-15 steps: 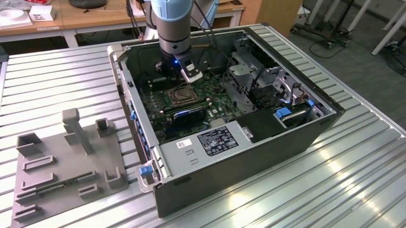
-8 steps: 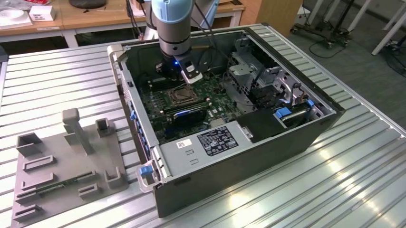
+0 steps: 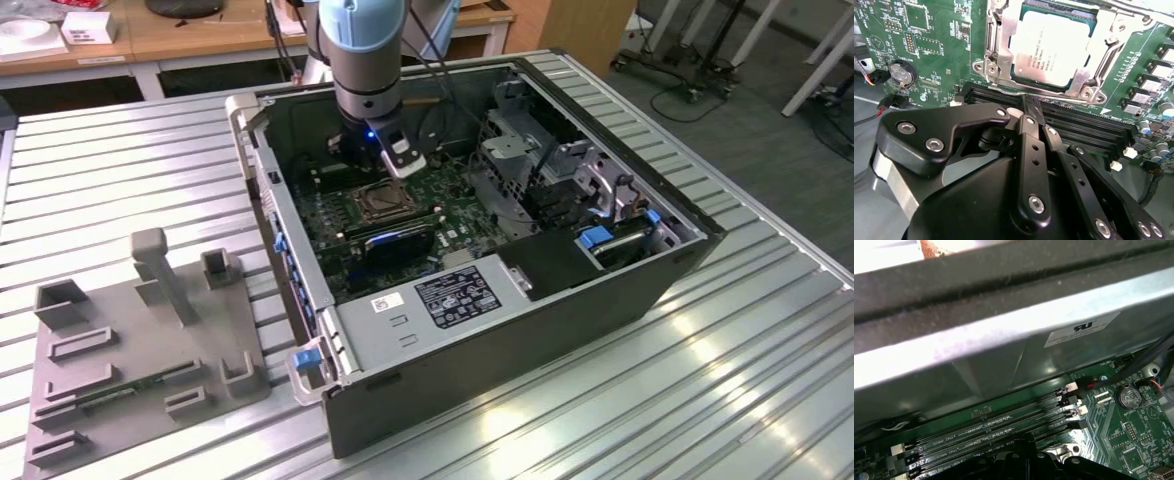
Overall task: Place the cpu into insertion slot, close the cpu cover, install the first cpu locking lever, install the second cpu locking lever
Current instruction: 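Install the first cpu locking lever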
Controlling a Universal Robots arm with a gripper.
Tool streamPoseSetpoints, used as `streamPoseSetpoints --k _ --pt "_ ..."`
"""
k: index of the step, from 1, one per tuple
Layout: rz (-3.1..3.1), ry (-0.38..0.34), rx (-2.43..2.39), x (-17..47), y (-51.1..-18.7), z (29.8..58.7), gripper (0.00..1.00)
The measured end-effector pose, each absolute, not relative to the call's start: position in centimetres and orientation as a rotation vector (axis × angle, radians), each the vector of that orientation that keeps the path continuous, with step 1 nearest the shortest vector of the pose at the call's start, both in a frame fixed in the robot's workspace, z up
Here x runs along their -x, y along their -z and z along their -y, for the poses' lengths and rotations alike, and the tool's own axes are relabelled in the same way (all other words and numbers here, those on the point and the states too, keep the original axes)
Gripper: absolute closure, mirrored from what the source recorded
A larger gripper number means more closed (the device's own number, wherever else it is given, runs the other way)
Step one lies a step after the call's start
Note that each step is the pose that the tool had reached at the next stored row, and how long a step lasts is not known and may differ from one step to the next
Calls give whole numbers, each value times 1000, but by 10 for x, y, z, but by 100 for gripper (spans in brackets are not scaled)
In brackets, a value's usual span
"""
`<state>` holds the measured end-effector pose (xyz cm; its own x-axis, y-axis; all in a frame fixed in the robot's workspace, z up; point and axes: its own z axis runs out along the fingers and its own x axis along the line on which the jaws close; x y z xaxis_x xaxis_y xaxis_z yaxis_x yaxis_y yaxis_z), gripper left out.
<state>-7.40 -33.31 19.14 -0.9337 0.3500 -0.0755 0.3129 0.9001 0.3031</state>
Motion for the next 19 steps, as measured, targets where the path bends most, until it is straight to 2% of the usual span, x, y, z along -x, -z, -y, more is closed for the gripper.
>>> streamPoseSetpoints --k 19 --pt "-2937 -436 -515 74 -187 333 89"
